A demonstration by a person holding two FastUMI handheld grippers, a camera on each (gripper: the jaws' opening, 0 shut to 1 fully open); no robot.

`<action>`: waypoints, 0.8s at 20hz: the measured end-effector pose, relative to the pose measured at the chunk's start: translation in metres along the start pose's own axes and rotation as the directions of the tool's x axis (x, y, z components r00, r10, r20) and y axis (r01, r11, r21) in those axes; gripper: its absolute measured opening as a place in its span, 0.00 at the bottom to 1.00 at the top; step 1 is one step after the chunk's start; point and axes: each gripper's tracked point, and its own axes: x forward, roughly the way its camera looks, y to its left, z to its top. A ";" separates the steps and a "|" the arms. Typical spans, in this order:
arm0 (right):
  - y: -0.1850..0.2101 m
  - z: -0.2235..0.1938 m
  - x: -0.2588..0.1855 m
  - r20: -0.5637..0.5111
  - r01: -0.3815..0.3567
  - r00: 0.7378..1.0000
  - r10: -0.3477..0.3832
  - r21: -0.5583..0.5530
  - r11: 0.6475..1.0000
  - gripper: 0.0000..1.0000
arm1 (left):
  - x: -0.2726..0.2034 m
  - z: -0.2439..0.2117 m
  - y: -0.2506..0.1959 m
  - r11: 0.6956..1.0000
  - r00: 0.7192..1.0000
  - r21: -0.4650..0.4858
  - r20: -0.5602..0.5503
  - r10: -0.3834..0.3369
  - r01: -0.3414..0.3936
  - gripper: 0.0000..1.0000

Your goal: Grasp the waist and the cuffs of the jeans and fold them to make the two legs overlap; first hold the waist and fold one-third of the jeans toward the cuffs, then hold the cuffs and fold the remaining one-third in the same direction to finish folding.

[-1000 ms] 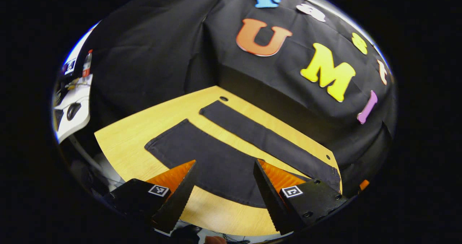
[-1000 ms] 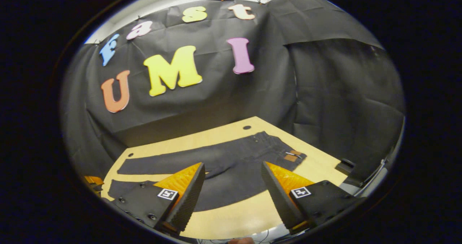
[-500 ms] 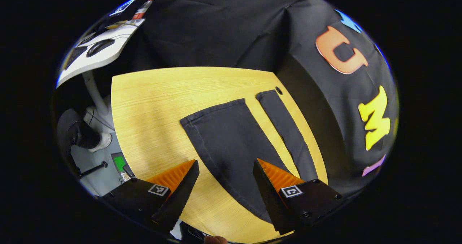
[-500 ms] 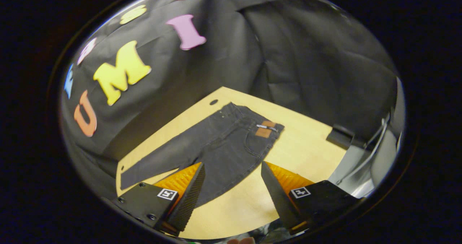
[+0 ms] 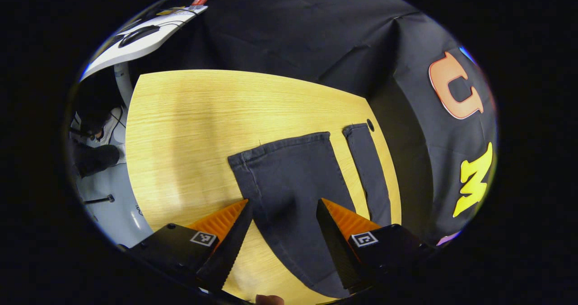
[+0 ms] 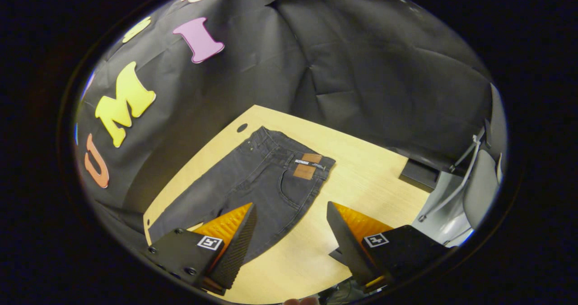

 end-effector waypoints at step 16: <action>-0.008 0.003 0.049 -0.066 0.031 0.997 -0.030 0.009 0.999 0.97 | 0.038 0.009 -0.014 0.971 0.979 -0.141 -0.038 -0.201 0.194 0.06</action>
